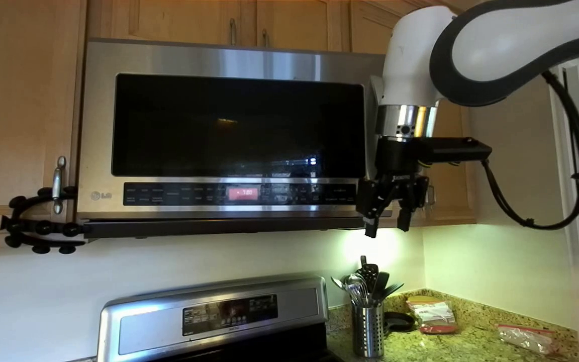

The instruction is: Close the door of the microwave.

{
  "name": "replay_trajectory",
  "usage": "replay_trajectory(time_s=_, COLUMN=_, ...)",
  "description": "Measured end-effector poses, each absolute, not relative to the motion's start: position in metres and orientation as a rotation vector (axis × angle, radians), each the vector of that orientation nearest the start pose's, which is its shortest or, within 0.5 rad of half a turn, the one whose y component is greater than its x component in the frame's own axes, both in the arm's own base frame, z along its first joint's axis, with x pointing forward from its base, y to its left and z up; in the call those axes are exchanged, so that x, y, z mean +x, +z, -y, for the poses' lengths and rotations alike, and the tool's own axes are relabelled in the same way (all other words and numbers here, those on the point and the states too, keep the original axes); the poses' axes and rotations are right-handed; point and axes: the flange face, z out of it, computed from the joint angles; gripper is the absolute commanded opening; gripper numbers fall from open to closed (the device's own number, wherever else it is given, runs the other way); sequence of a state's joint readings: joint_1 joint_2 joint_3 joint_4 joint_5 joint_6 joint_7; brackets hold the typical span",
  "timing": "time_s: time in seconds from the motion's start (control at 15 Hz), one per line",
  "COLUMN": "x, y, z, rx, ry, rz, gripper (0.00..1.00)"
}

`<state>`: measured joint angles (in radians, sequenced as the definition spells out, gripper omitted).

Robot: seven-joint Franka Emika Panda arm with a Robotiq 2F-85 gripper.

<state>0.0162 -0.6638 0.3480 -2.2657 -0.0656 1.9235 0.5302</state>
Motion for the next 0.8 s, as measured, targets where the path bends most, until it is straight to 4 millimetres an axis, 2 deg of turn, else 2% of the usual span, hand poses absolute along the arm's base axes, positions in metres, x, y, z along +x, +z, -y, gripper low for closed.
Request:
replay_trajectory(time_s=0.27, x=0.341, y=0.646, z=-0.171, rx=-3.232, ry=-0.82, rz=-0.322, gripper=0.27)
replay_trajectory(time_s=0.47, x=0.341, y=0.67, z=-0.167, rx=-3.24, ry=-0.954, rz=-0.327, gripper=0.07)
replay_trajectory(time_s=0.6, x=0.345, y=0.684, z=-0.163, rx=-3.228, ry=-1.076, rz=-0.32, gripper=0.02)
replay_trajectory(time_s=0.8, x=0.355, y=0.697, z=-0.149, rx=-3.187, ry=-1.218, rz=-0.336, gripper=0.0)
